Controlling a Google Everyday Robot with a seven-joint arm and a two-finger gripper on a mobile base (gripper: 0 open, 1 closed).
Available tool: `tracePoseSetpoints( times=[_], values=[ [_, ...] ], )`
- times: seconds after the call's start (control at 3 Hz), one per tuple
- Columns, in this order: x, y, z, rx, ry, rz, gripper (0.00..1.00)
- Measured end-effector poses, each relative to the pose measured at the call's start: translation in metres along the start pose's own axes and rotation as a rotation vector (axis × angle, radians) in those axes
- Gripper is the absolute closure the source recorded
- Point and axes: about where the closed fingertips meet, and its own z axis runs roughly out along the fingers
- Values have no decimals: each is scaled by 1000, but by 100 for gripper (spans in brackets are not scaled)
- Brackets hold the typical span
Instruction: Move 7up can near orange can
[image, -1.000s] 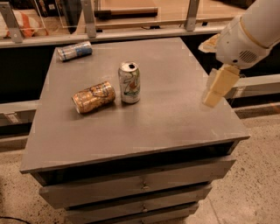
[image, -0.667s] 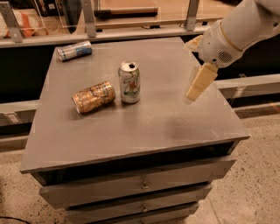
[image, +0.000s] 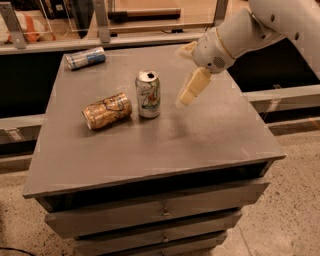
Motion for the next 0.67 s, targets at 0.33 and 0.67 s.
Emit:
tracePoseSetpoints(
  times=[0.33, 0.67],
  values=[
    [-21, 5, 34, -101, -66, -8, 0],
    [-37, 6, 49, -169, -163, 12, 0]
  ],
)
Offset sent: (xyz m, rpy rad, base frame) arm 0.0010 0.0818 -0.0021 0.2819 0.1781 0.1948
